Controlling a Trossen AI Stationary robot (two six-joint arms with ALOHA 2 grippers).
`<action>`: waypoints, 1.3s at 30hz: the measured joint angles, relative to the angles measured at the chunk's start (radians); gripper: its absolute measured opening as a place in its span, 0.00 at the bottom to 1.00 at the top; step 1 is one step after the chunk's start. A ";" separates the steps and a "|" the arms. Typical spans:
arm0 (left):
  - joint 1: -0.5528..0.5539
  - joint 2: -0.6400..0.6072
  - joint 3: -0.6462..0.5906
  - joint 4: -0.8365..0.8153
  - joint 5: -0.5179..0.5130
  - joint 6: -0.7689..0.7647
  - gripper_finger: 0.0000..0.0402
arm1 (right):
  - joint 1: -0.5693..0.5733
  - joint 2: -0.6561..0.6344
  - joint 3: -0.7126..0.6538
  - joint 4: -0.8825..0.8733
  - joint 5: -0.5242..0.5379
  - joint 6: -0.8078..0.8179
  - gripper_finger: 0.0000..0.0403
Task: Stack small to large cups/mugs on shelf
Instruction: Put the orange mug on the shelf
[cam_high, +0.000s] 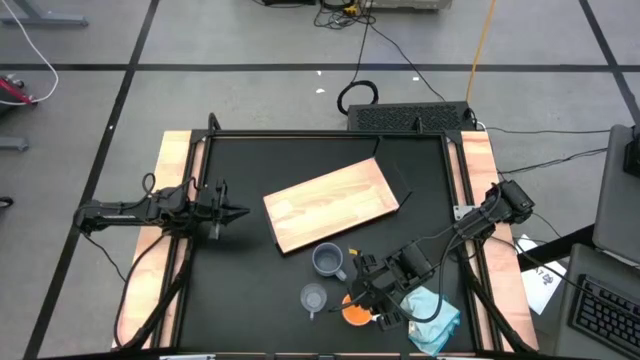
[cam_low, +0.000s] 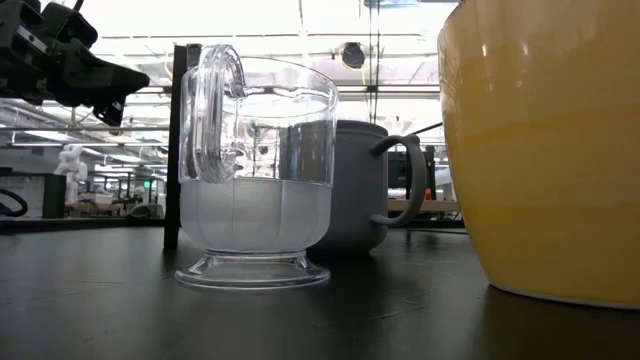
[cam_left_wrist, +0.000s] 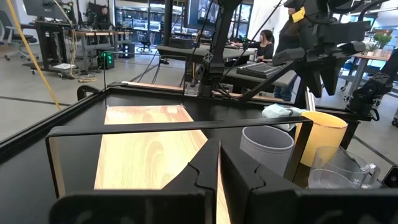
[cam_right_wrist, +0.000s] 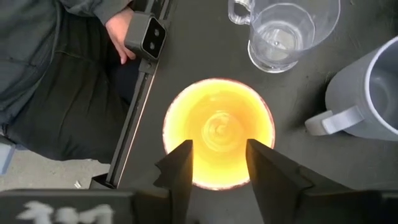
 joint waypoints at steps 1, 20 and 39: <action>0.000 0.000 0.000 0.000 0.000 0.000 0.04 | 0.000 0.000 0.000 0.000 0.000 -0.001 0.37; 0.000 0.000 0.000 0.000 0.000 0.000 0.04 | -0.025 0.021 -0.001 0.001 0.000 0.005 0.42; 0.000 0.000 0.000 0.000 0.000 0.000 0.04 | -0.075 0.021 -0.096 0.056 0.000 -0.020 0.42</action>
